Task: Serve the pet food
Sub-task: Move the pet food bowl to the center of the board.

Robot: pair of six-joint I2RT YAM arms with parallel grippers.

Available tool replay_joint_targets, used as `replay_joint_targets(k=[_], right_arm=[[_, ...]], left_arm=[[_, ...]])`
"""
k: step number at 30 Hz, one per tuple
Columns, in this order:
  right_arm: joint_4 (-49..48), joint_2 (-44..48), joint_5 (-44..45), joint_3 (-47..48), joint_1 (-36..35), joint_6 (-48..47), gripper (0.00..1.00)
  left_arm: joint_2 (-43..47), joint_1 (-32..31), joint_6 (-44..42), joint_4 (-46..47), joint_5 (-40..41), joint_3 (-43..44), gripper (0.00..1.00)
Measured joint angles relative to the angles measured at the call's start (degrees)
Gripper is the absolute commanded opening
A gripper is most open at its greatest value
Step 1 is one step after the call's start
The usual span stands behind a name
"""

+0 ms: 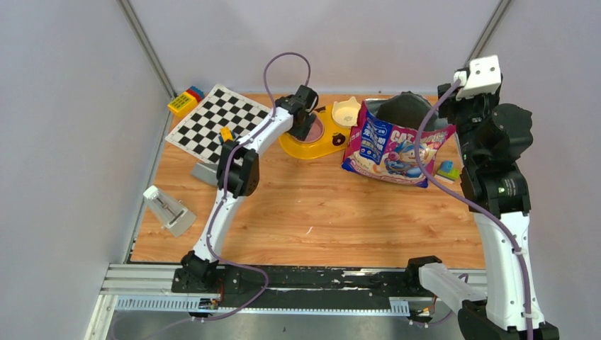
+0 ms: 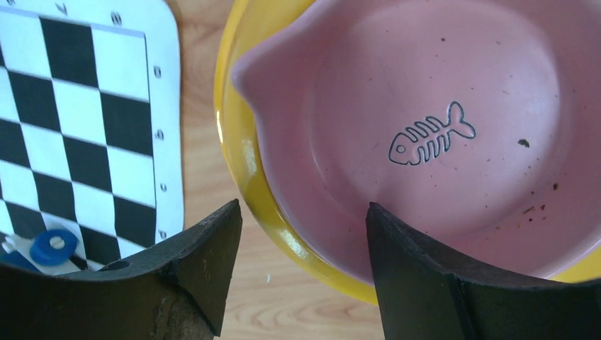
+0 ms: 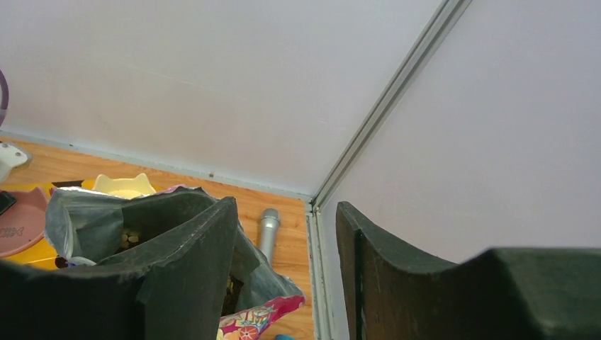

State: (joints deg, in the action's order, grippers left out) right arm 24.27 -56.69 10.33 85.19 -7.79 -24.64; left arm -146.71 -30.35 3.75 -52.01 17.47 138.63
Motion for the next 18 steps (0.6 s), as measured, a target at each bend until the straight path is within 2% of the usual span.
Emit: replay_joint_targets(k=[6, 18], right_arm=[[1.8, 1.6, -0.5, -1.3, 0.0, 0.7, 0.55], [5.7, -0.9, -2.6, -1.9, 0.0, 2.7, 0.56]], left_arm=[[6.7, 0.2, 0.5, -2.5, -1.8, -10.9, 0.71], [22.4, 0.4, -0.2, -5.3, -7.4, -32.3, 0.71]])
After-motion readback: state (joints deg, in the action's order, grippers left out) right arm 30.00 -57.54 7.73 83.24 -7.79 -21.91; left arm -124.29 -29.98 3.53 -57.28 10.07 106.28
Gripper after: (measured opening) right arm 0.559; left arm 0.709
